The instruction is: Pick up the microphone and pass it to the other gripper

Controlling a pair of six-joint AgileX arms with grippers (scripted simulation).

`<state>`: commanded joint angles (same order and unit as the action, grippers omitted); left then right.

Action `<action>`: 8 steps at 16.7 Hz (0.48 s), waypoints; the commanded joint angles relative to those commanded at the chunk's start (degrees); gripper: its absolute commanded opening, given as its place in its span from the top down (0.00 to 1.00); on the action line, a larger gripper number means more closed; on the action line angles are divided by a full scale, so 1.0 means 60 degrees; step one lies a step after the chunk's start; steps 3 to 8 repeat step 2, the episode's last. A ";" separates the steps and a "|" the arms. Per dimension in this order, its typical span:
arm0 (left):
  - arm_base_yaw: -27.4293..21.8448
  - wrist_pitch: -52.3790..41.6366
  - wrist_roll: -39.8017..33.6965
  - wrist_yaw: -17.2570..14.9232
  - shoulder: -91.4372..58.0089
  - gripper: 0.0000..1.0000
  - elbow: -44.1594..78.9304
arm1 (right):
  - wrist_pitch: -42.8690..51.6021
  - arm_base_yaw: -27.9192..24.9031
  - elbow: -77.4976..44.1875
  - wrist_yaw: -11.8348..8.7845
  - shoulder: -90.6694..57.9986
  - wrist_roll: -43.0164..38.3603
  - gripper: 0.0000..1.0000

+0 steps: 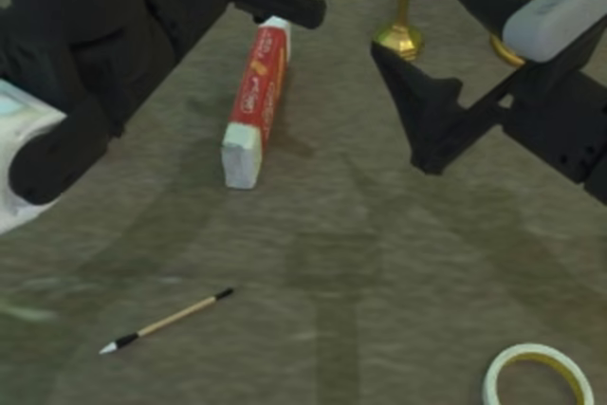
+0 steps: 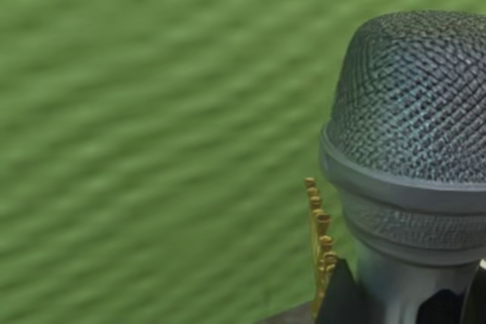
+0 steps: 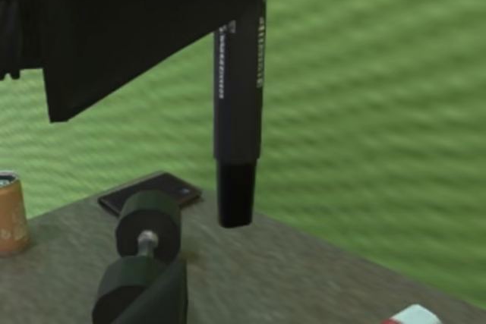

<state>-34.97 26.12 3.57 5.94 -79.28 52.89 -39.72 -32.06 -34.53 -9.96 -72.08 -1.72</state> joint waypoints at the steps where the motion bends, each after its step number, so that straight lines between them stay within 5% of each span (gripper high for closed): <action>1: 0.0076 -0.0006 -0.0006 -0.0073 0.0069 1.00 -0.0053 | 0.0021 0.0013 0.0137 -0.0030 0.0142 0.0001 0.00; 8: 0.0096 -0.0006 -0.0008 -0.0092 0.0087 1.00 -0.0066 | 0.0025 0.0016 0.0173 -0.0040 0.0181 0.0002 0.00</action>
